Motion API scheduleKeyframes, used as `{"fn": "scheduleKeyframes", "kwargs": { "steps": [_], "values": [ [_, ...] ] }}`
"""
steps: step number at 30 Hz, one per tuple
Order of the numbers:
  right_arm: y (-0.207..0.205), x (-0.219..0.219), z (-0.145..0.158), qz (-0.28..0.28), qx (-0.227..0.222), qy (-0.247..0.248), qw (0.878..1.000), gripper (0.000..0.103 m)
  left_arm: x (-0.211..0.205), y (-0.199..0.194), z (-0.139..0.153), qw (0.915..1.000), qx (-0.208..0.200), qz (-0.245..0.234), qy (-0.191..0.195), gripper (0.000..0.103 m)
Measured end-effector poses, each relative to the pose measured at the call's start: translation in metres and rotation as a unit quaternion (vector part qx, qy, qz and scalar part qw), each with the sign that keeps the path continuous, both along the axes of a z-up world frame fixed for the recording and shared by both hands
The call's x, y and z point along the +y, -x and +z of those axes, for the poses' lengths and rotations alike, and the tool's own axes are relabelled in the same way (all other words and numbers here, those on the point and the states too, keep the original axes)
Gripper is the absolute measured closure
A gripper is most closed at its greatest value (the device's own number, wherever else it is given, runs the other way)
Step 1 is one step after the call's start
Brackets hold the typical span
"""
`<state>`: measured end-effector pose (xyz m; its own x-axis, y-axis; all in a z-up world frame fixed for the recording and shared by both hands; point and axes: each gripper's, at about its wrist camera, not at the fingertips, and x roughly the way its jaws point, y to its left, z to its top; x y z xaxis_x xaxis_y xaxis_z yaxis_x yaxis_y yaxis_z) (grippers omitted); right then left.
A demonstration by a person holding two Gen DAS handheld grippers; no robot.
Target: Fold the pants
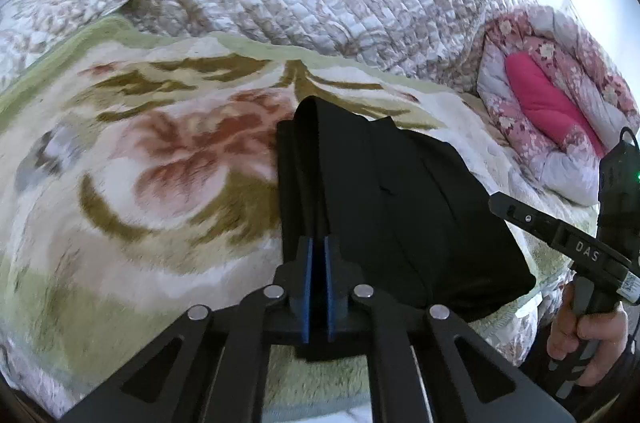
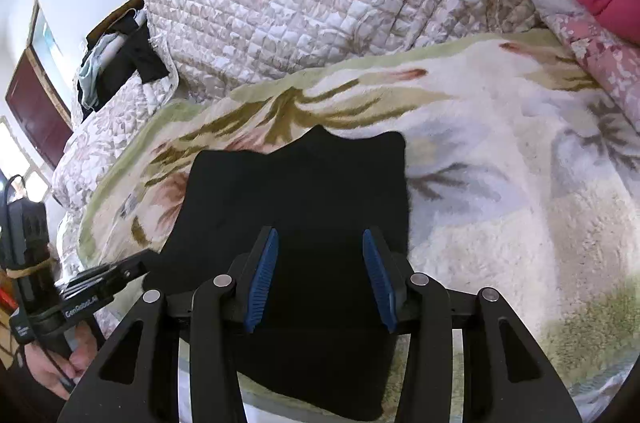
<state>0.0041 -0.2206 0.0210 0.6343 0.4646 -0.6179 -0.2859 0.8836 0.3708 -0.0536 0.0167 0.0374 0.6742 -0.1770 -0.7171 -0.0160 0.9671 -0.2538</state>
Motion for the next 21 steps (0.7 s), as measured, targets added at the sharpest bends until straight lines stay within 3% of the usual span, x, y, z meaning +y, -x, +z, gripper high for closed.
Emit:
{"fn": "scheduleKeyframes", "kwargs": {
  "steps": [4,6,8,9,10,17,19,21],
  "values": [
    [-0.007,0.004,-0.014,-0.003,0.032,0.045,0.998,0.058,-0.004,0.003,-0.015,0.9994,0.027,-0.003,-0.022,0.102],
    [-0.007,0.003,-0.013,-0.008,0.034,0.043,0.998,0.061,-0.005,0.004,-0.009,0.9994,0.021,-0.001,-0.029,0.102],
    [-0.005,0.001,-0.002,-0.008,0.014,0.036,0.999,0.070,-0.003,0.005,0.002,0.9995,0.007,0.006,-0.031,0.102],
    [-0.006,0.001,0.004,-0.007,0.003,0.038,0.999,0.084,-0.001,0.004,0.008,0.9994,-0.001,0.009,-0.034,0.102],
    [-0.010,0.002,0.009,-0.004,-0.002,0.047,0.999,0.089,-0.001,0.001,0.013,0.9994,-0.006,0.005,-0.034,0.102],
    [-0.064,0.021,0.007,0.046,0.026,0.073,0.996,0.089,-0.030,-0.060,0.044,0.9954,-0.037,-0.055,-0.069,0.101],
    [-0.079,0.027,0.001,0.053,0.029,0.087,0.994,0.089,-0.039,-0.080,0.042,0.9935,-0.041,-0.067,-0.082,0.101],
    [-0.090,0.028,-0.007,0.052,0.039,0.090,0.994,0.089,-0.041,-0.104,0.029,0.9939,-0.020,-0.071,-0.083,0.101]
  ]
}}
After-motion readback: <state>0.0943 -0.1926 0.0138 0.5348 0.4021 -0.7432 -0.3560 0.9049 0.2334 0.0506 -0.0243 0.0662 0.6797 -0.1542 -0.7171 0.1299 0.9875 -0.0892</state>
